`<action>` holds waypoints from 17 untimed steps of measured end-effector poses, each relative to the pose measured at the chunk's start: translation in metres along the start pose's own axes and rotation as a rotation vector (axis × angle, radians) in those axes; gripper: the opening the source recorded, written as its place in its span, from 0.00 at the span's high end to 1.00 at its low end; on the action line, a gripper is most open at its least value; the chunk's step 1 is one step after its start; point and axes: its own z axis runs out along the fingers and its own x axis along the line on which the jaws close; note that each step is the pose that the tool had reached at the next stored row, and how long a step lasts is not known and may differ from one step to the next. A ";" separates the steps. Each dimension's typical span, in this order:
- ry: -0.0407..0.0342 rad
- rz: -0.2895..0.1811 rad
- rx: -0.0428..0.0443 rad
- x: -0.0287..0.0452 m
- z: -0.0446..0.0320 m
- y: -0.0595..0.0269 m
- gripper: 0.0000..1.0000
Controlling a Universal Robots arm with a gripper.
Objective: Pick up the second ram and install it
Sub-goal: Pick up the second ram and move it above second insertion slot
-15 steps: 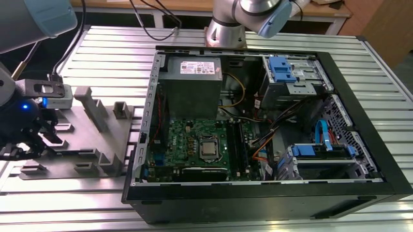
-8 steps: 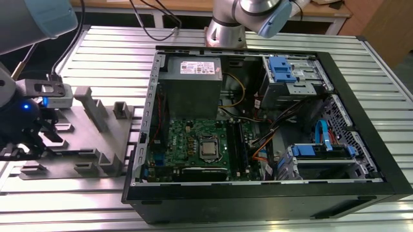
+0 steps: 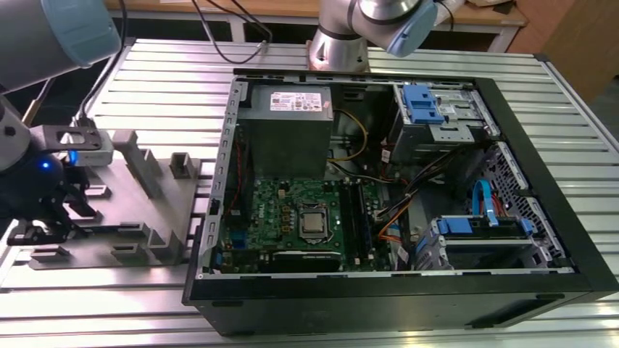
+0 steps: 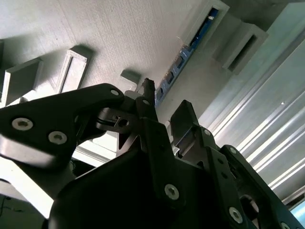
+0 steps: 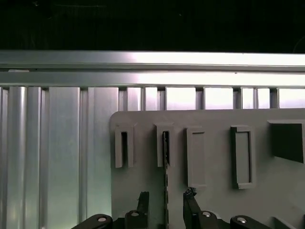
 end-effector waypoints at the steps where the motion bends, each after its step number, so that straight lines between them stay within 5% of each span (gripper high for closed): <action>1: 0.0000 0.000 -0.0001 -0.0001 0.0013 0.0000 0.61; 9: 0.0017 -0.001 -0.0001 -0.0025 0.0123 0.0001 0.61; 17: 0.0047 -0.001 -0.0003 -0.0025 0.0116 0.0002 0.61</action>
